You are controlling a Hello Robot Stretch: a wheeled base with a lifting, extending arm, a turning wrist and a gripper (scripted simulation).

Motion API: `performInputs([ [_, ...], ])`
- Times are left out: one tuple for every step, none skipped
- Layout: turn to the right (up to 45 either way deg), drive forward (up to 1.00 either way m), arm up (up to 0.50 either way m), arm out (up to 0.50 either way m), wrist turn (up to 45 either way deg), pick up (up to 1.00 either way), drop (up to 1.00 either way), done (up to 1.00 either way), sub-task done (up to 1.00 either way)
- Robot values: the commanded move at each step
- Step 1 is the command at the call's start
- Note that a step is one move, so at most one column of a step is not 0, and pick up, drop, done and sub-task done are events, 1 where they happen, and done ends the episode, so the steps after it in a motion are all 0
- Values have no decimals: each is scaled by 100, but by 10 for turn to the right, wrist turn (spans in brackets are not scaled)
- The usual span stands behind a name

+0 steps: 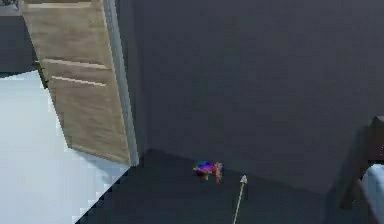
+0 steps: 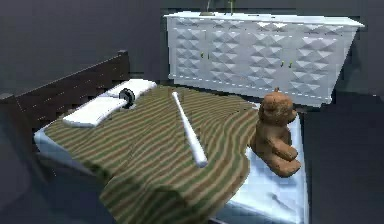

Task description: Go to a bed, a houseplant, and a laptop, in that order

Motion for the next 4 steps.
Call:
performInputs([
  [-450, 0, 0, 0, 0, 0, 0, 0, 0],
  [-210, 0, 0, 0, 0, 0, 0, 0, 0],
  [0, 100, 0, 0, 0, 0, 0, 0, 0],
  [-30, 0, 0, 0, 0, 0, 0, 0, 0],
])
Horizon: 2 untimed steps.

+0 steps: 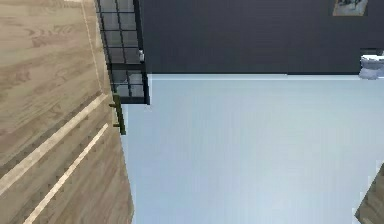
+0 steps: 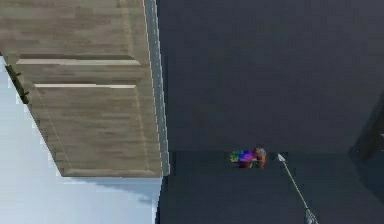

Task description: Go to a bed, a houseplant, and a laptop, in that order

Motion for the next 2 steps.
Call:
performInputs([
  [450, 0, 0, 0, 0, 0, 0, 0, 0],
  [450, 0, 0, 0, 0, 0, 0, 0, 0],
])
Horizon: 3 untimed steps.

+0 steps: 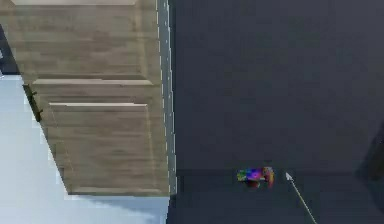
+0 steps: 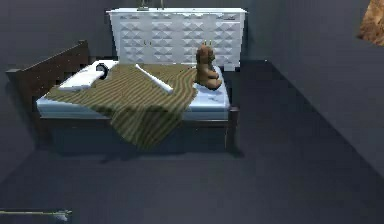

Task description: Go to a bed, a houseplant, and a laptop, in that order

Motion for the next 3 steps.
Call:
performInputs([
  [450, 0, 0, 0, 0, 0, 0, 0, 0],
  [150, 0, 0, 0, 0, 0, 0, 0, 0],
  [0, 10, 0, 0, 0, 0, 0, 0, 0],
])
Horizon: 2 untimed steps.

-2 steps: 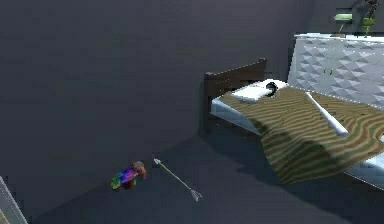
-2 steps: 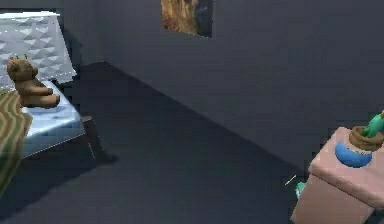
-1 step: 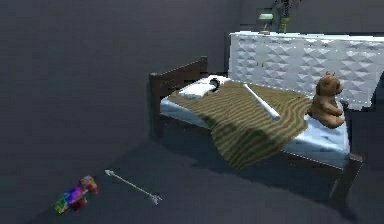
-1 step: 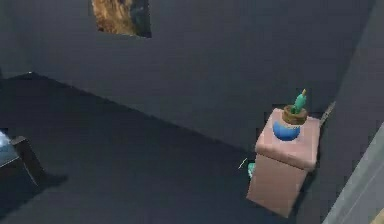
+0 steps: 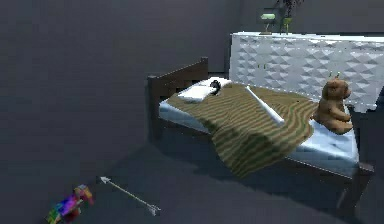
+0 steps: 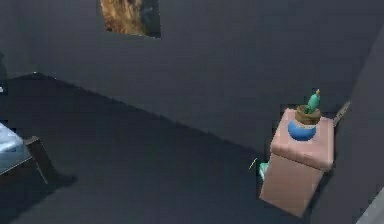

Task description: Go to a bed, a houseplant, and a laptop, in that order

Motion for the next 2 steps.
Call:
performInputs([
  [-450, 0, 0, 0, 0, 0, 0, 0, 0],
  [-420, 0, 0, 0, 0, 0, 0, 0, 0],
])
